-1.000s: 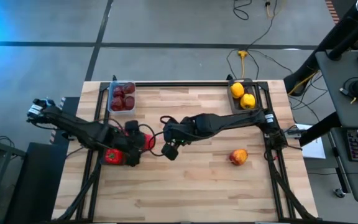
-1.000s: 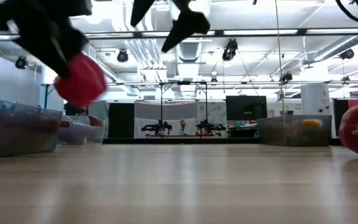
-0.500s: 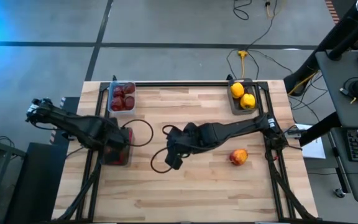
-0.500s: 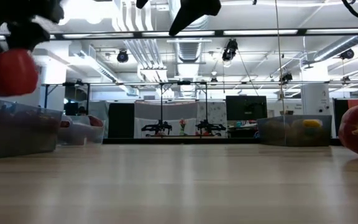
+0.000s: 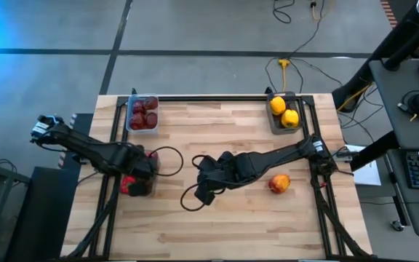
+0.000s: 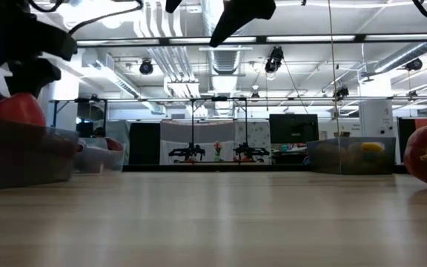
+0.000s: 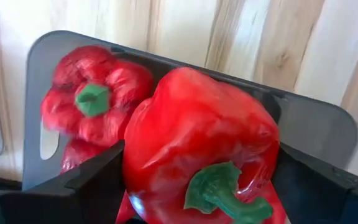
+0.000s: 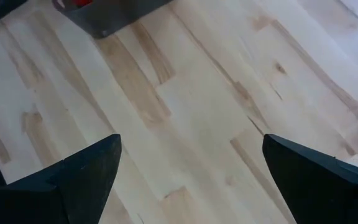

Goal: Sort produce into baskets
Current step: Put the red bell pepper into the bottom black bin

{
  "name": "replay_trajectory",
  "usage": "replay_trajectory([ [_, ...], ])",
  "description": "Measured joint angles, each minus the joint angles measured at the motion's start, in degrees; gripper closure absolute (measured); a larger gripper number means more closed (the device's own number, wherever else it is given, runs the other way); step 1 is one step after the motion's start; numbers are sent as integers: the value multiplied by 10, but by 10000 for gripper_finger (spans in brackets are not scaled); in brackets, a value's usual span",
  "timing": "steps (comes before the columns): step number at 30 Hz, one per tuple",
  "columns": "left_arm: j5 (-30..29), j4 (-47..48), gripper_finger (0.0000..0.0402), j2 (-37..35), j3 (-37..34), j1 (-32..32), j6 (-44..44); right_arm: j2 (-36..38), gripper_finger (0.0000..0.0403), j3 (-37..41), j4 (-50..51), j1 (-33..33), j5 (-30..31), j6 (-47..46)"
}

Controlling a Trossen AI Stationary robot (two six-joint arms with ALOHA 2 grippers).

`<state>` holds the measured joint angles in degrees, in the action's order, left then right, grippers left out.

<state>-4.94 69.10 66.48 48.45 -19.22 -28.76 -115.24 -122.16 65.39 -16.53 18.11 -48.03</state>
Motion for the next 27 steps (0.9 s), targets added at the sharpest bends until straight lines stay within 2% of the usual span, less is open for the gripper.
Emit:
replay_trajectory([
  [2, 6, -17, 75, 0, -17, 0, 8, 0, 21, 1, -1, 0, 0, -1],
  [7, 70, -67, 75, -1, -67, 0, 23, 0, 21, 1, -20, 0, 0, 1],
  [10, 61, -72, 65, -2, -74, 0, 19, 0, 21, 1, -21, 0, 0, 1],
  [17, 48, -67, 10, -3, -48, 0, 39, 0, 21, 1, -29, 0, 0, 6],
  [27, 45, 21, 7, -7, 4, 0, 63, 0, 21, 1, -30, -1, 0, 18],
])
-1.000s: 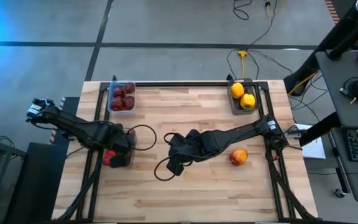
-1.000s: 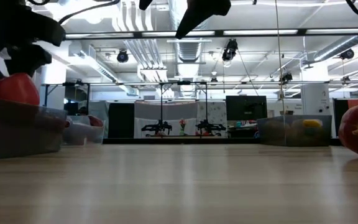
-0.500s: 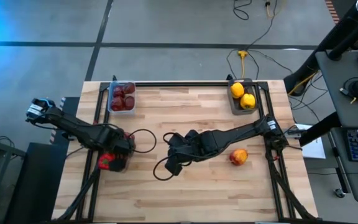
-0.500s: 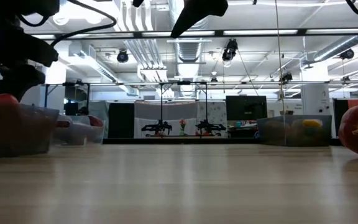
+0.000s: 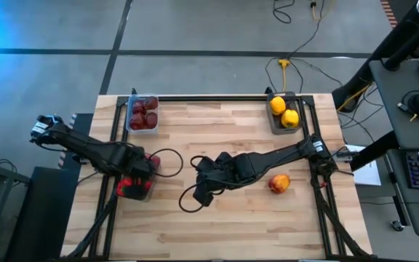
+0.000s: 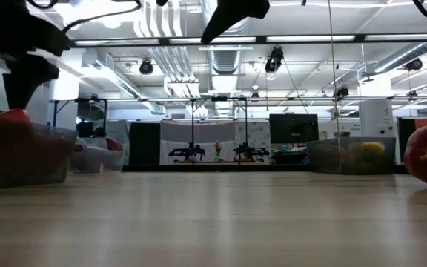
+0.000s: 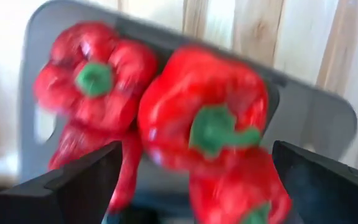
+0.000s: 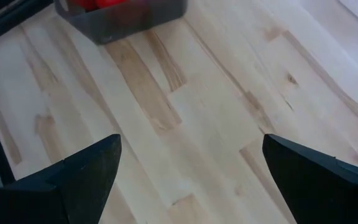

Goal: Sort produce into baskets
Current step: Put the red bell pepper into the bottom black bin, then put the red apple into the transparent bin

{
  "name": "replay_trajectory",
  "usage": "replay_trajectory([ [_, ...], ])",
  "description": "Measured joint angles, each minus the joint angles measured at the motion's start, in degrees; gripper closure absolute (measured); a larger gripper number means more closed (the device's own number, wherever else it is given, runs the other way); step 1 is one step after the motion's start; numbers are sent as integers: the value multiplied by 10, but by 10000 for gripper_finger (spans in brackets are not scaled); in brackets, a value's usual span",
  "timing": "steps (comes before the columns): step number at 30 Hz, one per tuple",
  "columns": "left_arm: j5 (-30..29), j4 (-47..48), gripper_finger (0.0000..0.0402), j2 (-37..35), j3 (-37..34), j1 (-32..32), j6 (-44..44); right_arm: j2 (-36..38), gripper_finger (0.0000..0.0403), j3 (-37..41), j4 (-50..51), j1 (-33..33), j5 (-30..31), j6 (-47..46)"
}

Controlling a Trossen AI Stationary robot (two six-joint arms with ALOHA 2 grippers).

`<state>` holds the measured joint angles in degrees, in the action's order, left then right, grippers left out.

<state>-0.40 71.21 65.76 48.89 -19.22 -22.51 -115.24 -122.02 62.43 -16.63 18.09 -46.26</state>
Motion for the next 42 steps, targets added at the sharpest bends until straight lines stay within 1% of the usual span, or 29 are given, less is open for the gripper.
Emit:
replay_trajectory([
  [3, -1, 63, 7, 0, 43, 0, -10, 0, 21, 0, 0, -1, 0, 9],
  [5, -11, 86, 11, -3, 74, -1, -12, 0, 21, 0, 0, -1, -1, 15],
  [7, -27, 83, 18, -8, 95, -1, -13, 0, 21, 0, 0, -1, -1, 19],
  [10, -59, 74, 39, -8, 101, -1, -31, 0, 21, 0, 0, -1, -1, 19],
  [13, -67, 63, 67, -2, 85, -1, -54, 0, 21, 0, 0, -1, 1, 19],
  [17, -111, 16, 106, 5, 38, -1, -102, 0, 21, 0, 0, -1, 5, 18],
  [20, -114, -15, 127, 10, -2, 0, -119, 0, 21, 0, 0, -1, 8, 18],
  [23, -136, -26, 137, 9, -30, -1, -144, 0, 21, 0, -2, -1, 10, 27],
  [27, -142, -24, 135, -3, -37, -1, -147, 0, 21, -2, 5, -3, 10, 37],
  [31, -141, 17, 122, -29, -6, -1, -138, 18, 21, -11, 47, -14, 15, 23],
  [35, -143, 51, 110, -71, 39, -1, -109, 45, 21, -6, 146, -34, 39, -29],
  [37, -159, 44, 109, -106, 59, -1, -106, 47, 21, 4, 190, -45, 38, -61],
  [39, -175, 29, 111, -144, 72, -1, -109, 47, 21, 15, 219, -58, 29, -73],
  [42, -196, -34, 117, -203, 74, -1, -110, 51, 21, 40, 234, -75, 23, -68],
])
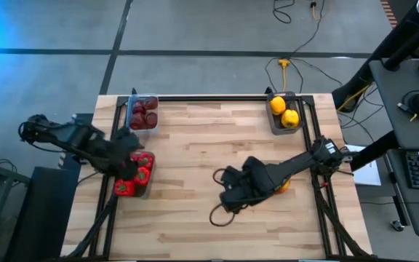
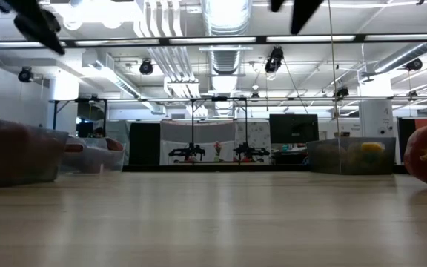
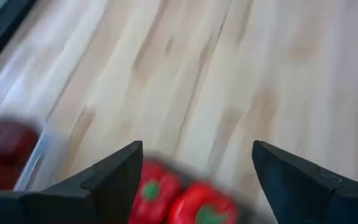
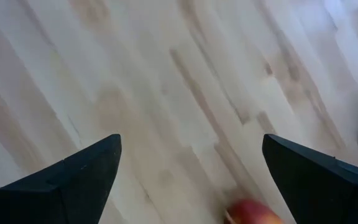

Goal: Sort produce into baskets
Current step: Put the red apple into the transparent bin

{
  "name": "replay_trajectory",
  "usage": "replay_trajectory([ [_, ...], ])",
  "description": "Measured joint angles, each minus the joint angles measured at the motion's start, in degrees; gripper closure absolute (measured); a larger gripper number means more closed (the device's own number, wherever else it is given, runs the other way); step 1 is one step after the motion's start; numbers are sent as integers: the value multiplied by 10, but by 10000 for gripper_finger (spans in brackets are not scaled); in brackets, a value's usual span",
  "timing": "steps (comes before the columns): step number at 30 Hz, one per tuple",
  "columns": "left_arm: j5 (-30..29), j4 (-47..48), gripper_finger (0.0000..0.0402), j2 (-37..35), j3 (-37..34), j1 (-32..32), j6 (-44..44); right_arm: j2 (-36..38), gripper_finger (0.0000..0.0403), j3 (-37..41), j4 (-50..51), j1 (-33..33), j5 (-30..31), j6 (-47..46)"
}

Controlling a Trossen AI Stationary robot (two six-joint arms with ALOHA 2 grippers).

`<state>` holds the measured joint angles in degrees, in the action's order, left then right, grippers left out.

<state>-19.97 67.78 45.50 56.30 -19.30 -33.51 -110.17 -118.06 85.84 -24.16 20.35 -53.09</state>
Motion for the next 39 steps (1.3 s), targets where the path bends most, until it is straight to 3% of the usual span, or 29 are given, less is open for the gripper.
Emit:
replay_trajectory([
  [5, -1, -175, 129, -69, -26, 0, 9, 37, 21, 66, 9, -12, -27, 33],
  [10, -11, -387, 142, -71, -76, 0, 39, 132, 21, 166, 3, -7, -24, 32],
  [16, -147, -610, 146, -9, -156, 2, 134, 247, 21, 331, -85, -7, -25, 50],
  [19, -204, -684, 146, 31, -165, 8, 198, 273, 21, 404, -132, -7, -73, 91],
  [22, -215, -707, 146, 66, -148, 12, 282, 283, 21, 446, -135, -12, -121, 112],
  [24, -215, -697, 146, 86, -133, 12, 338, 285, 21, 465, -137, -25, -107, 146],
  [26, -215, -692, 146, 105, -120, 13, 343, 280, 21, 486, -141, -33, -104, 200],
  [31, -217, -687, 146, 128, -101, 19, 355, 263, 21, 507, -137, -37, -175, 308],
  [39, -216, -664, 143, 146, -110, 19, 379, 260, 21, 515, -131, -33, -144, 457],
])
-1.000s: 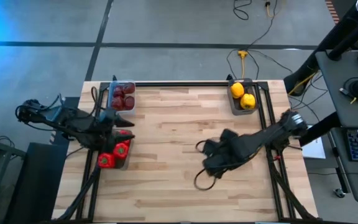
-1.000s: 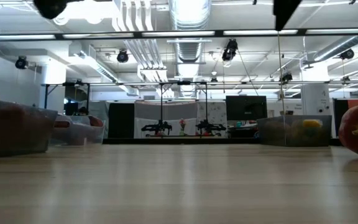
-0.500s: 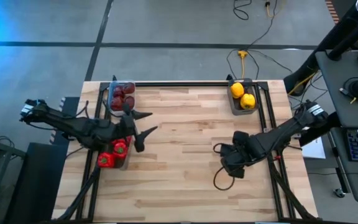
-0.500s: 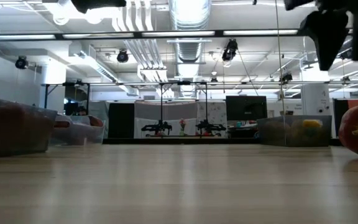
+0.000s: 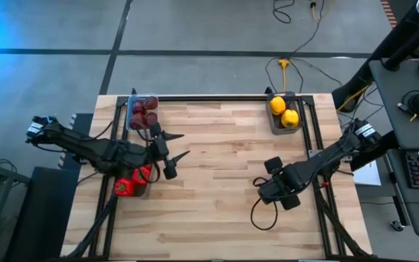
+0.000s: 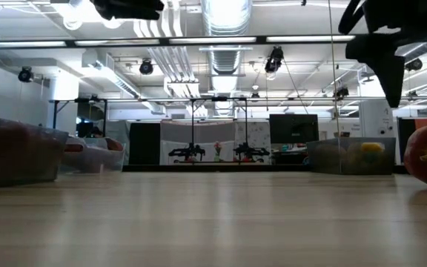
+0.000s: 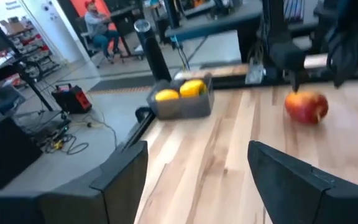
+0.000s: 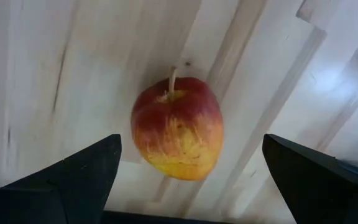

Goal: Sort produce into baskets
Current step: Put the red apple into the transparent bin

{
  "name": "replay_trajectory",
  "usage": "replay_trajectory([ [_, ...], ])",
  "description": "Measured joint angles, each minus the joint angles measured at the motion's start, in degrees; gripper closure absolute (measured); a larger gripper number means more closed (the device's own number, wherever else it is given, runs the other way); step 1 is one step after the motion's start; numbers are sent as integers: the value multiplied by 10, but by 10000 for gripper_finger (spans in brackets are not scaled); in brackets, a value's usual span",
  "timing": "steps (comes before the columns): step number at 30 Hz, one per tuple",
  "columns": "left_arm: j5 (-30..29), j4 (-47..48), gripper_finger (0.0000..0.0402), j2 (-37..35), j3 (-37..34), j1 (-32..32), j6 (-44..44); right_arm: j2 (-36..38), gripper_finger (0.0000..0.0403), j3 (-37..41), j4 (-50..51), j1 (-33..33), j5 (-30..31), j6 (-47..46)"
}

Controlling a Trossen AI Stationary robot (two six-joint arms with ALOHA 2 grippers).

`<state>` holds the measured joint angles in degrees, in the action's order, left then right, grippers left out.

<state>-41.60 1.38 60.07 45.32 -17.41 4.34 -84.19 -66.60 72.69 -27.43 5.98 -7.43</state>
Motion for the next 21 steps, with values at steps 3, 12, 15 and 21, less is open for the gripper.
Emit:
replay_trajectory([
  [3, 1, 33, 129, 4, 0, 0, -3, 0, 21, 10, -4, 1, -9, 1],
  [12, -17, 53, 45, 15, 0, 20, -34, 0, 21, 82, -32, 3, -32, 16],
  [15, -18, 45, 30, 20, 0, 30, -36, 0, 21, 120, -74, 5, -30, 33],
  [21, 29, 123, 21, 21, 23, 82, -97, -17, 30, 158, -118, 25, -29, 41],
])
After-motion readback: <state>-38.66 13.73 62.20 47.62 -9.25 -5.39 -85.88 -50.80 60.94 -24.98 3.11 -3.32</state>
